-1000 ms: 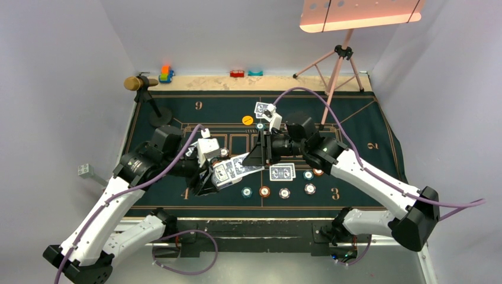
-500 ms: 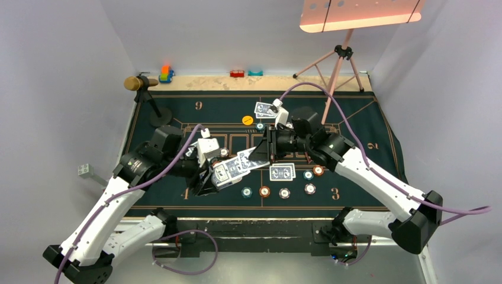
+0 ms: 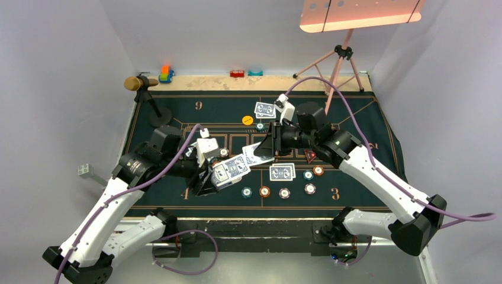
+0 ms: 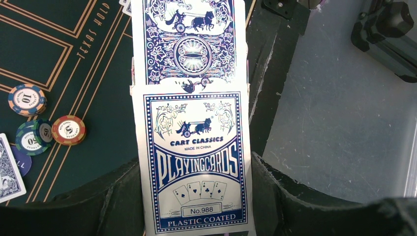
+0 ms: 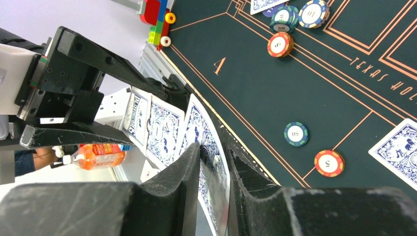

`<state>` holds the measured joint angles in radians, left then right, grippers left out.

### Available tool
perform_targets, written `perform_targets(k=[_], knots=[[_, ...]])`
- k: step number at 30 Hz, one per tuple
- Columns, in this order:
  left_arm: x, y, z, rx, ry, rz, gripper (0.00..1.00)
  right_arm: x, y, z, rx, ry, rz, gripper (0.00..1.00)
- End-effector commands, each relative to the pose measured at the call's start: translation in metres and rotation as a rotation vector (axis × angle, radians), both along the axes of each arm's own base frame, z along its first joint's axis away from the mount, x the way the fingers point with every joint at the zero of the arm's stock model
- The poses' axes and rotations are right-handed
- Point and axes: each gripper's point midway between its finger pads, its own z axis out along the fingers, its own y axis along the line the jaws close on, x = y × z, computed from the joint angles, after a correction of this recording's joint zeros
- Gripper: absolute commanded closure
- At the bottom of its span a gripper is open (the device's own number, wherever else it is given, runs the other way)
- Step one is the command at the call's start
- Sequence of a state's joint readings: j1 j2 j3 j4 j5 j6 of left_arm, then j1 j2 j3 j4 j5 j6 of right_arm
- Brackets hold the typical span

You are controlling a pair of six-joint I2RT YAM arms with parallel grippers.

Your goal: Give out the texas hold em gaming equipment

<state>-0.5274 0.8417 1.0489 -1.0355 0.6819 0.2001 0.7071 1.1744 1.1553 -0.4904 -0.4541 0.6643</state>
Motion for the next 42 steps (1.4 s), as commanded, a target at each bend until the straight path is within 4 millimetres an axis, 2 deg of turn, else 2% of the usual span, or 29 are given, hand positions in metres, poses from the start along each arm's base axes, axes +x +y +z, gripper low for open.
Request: perform_targets(k=[1, 5, 7, 11, 14, 17, 20, 22, 23, 26, 28, 31, 36, 38, 42], knots=[[0.000, -0.005, 0.014, -0.059, -0.029, -0.013, 0.83, 0.006, -0.009, 0.030, 0.022, -0.092, -0.023, 0.76], [0.000, -0.005, 0.013, -0.057, -0.028, -0.010, 0.83, 0.008, -0.012, 0.035, 0.016, -0.108, -0.034, 0.81], [-0.002, -0.004, 0.012, -0.057, -0.026, -0.011, 0.83, 0.011, -0.016, 0.043, 0.021, -0.132, -0.047, 0.88], [-0.004, -0.003, 0.011, -0.055, -0.026, -0.012, 0.83, 0.023, -0.023, 0.058, 0.022, -0.182, -0.083, 0.94], [-0.006, -0.001, 0.011, -0.054, -0.028, -0.015, 0.83, 0.036, -0.020, 0.054, 0.000, -0.188, -0.095, 1.00], [-0.008, 0.000, 0.011, -0.052, -0.029, -0.015, 0.83, 0.055, -0.012, 0.033, -0.048, -0.170, -0.106, 1.00], [-0.009, 0.001, 0.010, -0.048, -0.027, -0.011, 0.83, 0.083, -0.002, 0.004, -0.120, -0.171, -0.126, 1.00], [-0.009, 0.002, 0.009, -0.039, -0.023, -0.012, 0.83, 0.110, -0.002, -0.020, -0.222, -0.190, -0.164, 1.00], [-0.010, 0.003, 0.008, -0.035, -0.021, -0.015, 0.83, 0.126, -0.002, -0.041, -0.300, -0.191, -0.182, 1.00], [-0.013, 0.005, 0.006, -0.023, -0.013, -0.021, 0.83, 0.165, -0.010, -0.070, -0.505, -0.250, -0.265, 1.00], [-0.015, 0.006, 0.005, -0.021, -0.012, -0.025, 0.83, 0.188, -0.015, -0.078, -0.631, -0.310, -0.331, 1.00], [-0.017, 0.007, 0.006, -0.021, -0.014, -0.029, 0.83, 0.210, -0.013, -0.084, -0.777, -0.401, -0.386, 1.00], [-0.022, 0.009, 0.007, -0.023, -0.010, -0.037, 0.83, 0.229, 0.001, -0.101, -0.987, -0.534, -0.437, 1.00], [-0.023, 0.010, 0.007, -0.024, -0.014, -0.034, 0.83, 0.229, 0.005, -0.115, -1.078, -0.571, -0.438, 1.00], [-0.025, 0.011, 0.006, -0.019, -0.011, -0.037, 0.82, 0.216, 0.015, -0.141, -1.247, -0.634, -0.425, 1.00]])
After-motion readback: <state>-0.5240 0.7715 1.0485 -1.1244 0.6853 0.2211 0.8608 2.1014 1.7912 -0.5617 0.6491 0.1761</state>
